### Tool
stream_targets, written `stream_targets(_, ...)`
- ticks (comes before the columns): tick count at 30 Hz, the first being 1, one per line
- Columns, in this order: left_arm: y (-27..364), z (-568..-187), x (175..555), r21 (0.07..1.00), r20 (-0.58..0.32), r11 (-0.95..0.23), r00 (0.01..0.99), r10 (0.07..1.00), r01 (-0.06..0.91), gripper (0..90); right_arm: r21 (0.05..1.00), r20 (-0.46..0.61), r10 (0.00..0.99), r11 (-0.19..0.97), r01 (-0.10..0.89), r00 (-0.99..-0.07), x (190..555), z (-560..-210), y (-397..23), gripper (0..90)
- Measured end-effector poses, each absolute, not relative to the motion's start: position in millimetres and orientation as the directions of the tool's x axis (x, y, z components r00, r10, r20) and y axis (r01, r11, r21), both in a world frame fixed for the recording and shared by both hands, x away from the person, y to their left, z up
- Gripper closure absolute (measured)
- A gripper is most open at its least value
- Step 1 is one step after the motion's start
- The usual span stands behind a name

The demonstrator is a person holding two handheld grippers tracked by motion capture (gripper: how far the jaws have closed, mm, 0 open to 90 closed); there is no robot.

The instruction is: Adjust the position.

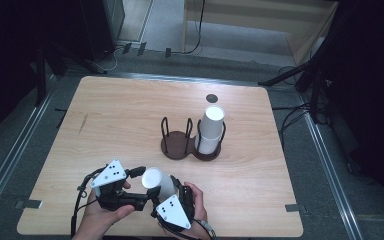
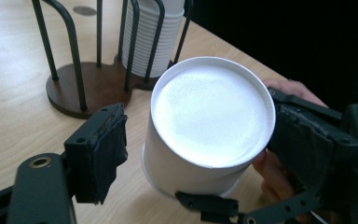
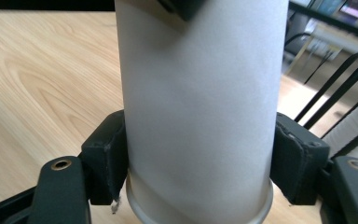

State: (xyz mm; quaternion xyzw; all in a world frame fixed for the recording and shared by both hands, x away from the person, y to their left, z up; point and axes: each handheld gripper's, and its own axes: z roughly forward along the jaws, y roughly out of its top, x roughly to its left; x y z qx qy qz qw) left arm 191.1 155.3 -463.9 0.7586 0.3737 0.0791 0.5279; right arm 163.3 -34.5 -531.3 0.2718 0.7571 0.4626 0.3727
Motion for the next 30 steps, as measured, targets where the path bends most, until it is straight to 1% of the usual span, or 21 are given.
stream_targets(5,153.4,-465.4,193.0,0.835,-0.275,-0.204,0.709,0.649,0.511,16.0,0.847,-0.459,0.710,0.531,-0.022,-0.534,163.4,-532.8,-35.0,29.6)
stream_targets(8,152.6,-465.6,193.5,0.828,-0.283,-0.210,0.711,0.644,0.520,16.5,0.796,-0.552,0.662,0.599,-0.083,-0.507,162.5,-533.9,-34.8,29.6)
stream_targets(12,151.1,-467.2,194.3,0.814,-0.287,-0.228,0.712,0.640,0.533,17.4,0.751,-0.619,0.620,0.648,-0.130,-0.482,160.7,-536.0,-34.2,29.5)
stream_targets(19,149.6,-469.1,195.4,0.803,-0.294,-0.241,0.714,0.635,0.544,21.2,0.697,-0.684,0.567,0.694,-0.180,-0.460,158.5,-541.1,-32.7,29.3)
stream_targets(22,149.3,-470.4,195.5,0.797,-0.293,-0.254,0.718,0.632,0.548,28.8,0.685,-0.698,0.556,0.703,-0.192,-0.452,158.1,-541.3,-31.9,29.2)
stream_targets(26,149.7,-470.9,196.0,0.794,-0.296,-0.254,0.716,0.632,0.552,29.7,0.672,-0.710,0.546,0.714,-0.197,-0.445,158.1,-542.4,-31.4,28.5)
stream_targets(28,150.3,-471.0,196.5,0.793,-0.302,-0.250,0.716,0.630,0.555,30.8,0.671,-0.711,0.545,0.715,-0.197,-0.444,158.1,-542.5,-31.2,25.7)
stream_targets(30,152.0,-471.2,197.4,0.793,-0.317,-0.235,0.710,0.629,0.562,32.7,0.673,-0.710,0.551,0.715,-0.189,-0.439,158.4,-542.2,-30.4,20.3)
